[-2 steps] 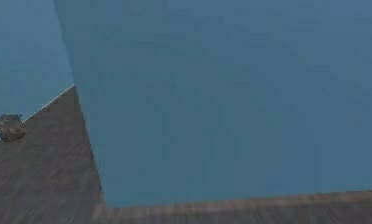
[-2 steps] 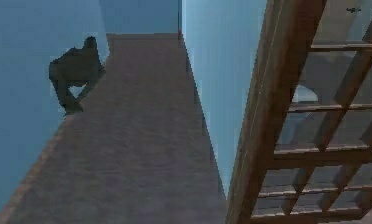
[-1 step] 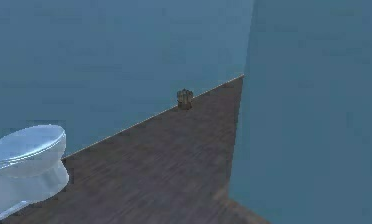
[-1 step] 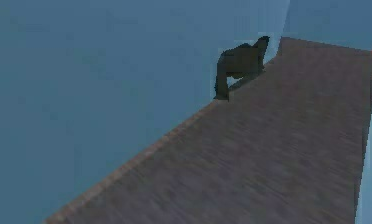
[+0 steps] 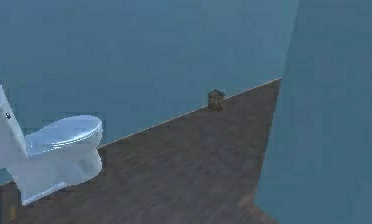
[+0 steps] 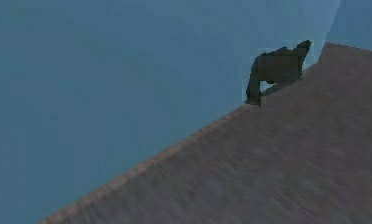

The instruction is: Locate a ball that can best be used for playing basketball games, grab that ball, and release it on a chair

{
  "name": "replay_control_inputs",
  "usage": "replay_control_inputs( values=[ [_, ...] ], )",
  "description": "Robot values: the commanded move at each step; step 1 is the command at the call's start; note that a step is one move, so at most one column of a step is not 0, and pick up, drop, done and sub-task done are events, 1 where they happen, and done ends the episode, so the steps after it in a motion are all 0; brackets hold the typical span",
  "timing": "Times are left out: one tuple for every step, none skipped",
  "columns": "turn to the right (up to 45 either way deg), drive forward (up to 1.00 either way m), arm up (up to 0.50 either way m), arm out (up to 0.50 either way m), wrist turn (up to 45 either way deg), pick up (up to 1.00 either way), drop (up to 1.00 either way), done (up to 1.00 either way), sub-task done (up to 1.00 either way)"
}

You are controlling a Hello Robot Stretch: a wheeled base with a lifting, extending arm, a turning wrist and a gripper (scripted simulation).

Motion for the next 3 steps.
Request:
replay_control_inputs(
  values=[
    [0.0, 0.95, 0.0, 0.0, 0.0, 0.0, 0.0, 0.0, 0.0],
    [21.0, 0.0, 0.0, 0.0, 0.0, 0.0, 0.0, 0.0, 0.0],
    [0.0, 1.0, 0.0, 0.0, 0.0, 0.0, 0.0, 0.0, 0.0]
  ],
)
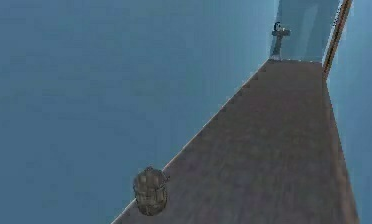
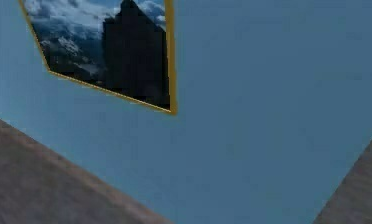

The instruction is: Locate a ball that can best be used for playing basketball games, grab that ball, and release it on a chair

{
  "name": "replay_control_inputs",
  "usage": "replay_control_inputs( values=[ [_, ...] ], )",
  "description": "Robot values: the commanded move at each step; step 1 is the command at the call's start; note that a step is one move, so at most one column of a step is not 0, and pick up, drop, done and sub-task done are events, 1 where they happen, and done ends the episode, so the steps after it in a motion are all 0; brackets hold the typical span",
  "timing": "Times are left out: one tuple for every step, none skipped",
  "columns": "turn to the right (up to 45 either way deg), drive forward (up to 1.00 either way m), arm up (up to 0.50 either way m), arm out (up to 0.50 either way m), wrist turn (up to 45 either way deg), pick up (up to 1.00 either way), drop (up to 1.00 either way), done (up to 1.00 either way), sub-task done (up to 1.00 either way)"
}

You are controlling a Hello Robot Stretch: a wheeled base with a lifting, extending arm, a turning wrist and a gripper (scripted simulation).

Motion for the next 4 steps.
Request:
replay_control_inputs(
  values=[
    [21.0, 0.0, 0.0, 0.0, 0.0, 0.0, 0.0, 0.0, 0.0],
    [0.0, 0.1, 0.0, 0.0, 0.0, 0.0, 0.0, 0.0, 0.0],
    [6.0, 0.0, 0.0, 0.0, 0.0, 0.0, 0.0, 0.0, 0.0],
    [3.0, 0.0, 0.0, 0.0, 0.0, 0.0, 0.0, 0.0, 0.0]
  ],
)
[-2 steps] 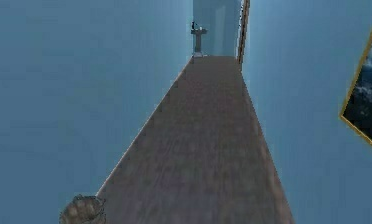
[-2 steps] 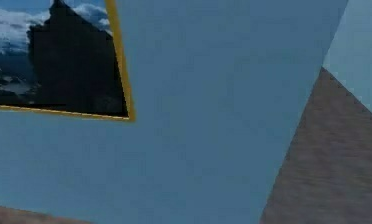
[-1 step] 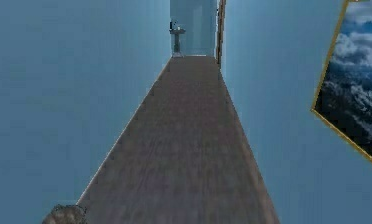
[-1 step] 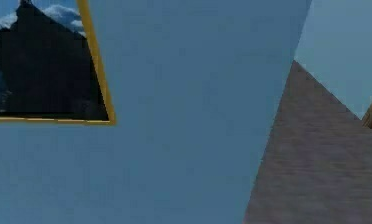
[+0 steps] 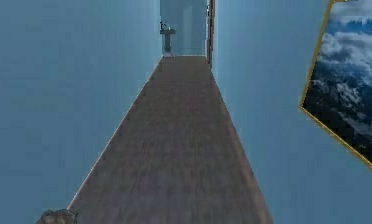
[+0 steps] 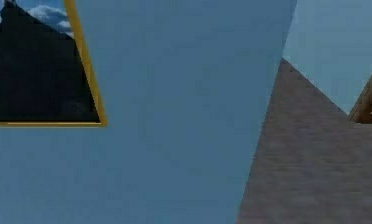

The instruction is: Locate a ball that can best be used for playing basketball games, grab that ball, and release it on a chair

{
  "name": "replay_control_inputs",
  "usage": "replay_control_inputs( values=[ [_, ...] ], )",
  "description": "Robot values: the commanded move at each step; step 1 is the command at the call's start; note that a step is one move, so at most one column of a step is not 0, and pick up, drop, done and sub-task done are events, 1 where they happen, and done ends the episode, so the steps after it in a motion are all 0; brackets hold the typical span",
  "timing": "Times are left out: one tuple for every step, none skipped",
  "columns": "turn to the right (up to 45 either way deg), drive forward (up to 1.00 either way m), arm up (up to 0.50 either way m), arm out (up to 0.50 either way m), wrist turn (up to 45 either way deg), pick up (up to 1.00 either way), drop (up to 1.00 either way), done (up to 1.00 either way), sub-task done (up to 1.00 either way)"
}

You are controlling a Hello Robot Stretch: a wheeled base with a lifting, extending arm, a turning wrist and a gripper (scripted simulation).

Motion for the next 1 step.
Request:
replay_control_inputs(
  values=[
    [0.0, 0.15, 0.0, 0.0, 0.0, 0.0, 0.0, 0.0, 0.0]
  ],
)
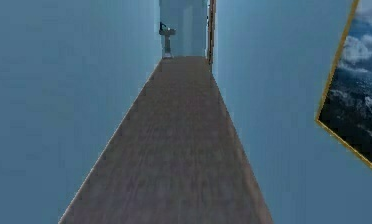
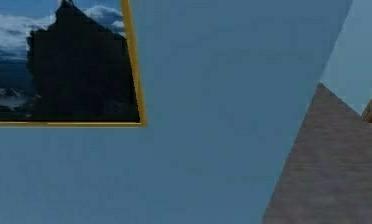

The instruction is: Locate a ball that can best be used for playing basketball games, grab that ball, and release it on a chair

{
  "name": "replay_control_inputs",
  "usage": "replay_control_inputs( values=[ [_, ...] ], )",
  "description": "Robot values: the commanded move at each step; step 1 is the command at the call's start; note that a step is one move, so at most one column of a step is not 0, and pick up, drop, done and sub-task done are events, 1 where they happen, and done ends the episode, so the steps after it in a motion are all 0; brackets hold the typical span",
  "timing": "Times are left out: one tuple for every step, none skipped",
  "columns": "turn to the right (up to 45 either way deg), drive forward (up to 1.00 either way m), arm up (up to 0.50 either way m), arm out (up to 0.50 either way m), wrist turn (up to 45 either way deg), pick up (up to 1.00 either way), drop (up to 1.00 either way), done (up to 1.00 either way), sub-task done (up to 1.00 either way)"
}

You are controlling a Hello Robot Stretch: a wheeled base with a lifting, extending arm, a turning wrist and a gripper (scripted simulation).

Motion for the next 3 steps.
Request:
replay_control_inputs(
  values=[
    [0.0, 1.0, 0.0, 0.0, 0.0, 0.0, 0.0, 0.0, 0.0],
    [0.0, 1.0, 0.0, 0.0, 0.0, 0.0, 0.0, 0.0, 0.0],
    [0.0, 1.0, 0.0, 0.0, 0.0, 0.0, 0.0, 0.0, 0.0]
  ],
)
